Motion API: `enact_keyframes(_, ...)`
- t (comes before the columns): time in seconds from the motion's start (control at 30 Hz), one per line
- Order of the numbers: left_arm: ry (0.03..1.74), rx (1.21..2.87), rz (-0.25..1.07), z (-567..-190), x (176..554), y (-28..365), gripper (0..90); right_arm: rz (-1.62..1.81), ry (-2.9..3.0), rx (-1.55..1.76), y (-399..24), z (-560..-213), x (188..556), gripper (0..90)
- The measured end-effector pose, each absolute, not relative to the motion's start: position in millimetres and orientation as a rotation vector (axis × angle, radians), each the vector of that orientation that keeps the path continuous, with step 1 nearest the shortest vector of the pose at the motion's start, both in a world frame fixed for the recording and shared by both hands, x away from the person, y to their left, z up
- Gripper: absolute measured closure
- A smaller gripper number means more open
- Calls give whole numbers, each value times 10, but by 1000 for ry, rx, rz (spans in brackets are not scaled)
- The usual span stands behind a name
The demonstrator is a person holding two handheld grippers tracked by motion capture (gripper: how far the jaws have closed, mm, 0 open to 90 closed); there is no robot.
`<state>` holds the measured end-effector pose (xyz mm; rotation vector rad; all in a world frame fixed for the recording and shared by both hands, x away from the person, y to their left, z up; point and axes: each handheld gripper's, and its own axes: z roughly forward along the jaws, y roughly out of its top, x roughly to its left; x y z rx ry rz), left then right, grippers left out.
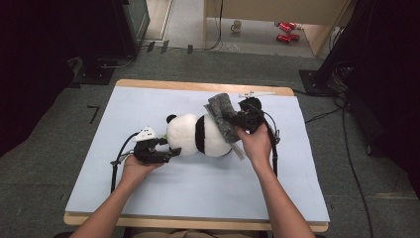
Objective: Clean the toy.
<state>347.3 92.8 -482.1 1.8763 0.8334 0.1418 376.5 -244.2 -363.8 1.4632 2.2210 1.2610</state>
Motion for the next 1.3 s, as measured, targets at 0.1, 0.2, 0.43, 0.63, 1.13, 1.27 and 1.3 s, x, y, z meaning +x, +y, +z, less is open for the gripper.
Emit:
enact_keyframes(0.1,859,1861,146,-4820,3478,912,378,1242,2217,1473,-2418,-3566,3796,784)
enact_keyframes(0.2,852,1860,179,-4807,3468,912,453,1279,2204,1456,-2362,-3396,3775,788)
enact_keyframes(0.43,900,1825,164,-4816,3500,908,503,1265,2288,1408,-1945,-3264,3819,787)
enact_keyframes(0.63,951,1787,99,-4818,3542,922,508,1230,2378,1398,-1536,-3430,3935,787)
enact_keyframes(1.13,976,1832,91,-4760,3567,876,643,1090,2488,1359,-922,-3828,4015,778)
enact_keyframes(1.27,957,1851,116,-4778,3589,853,648,1080,2468,1371,-1057,-3874,4029,780)
enact_keyframes(1.3,960,1850,112,-4780,3600,847,651,1069,2457,1367,-1106,-3869,4023,780)
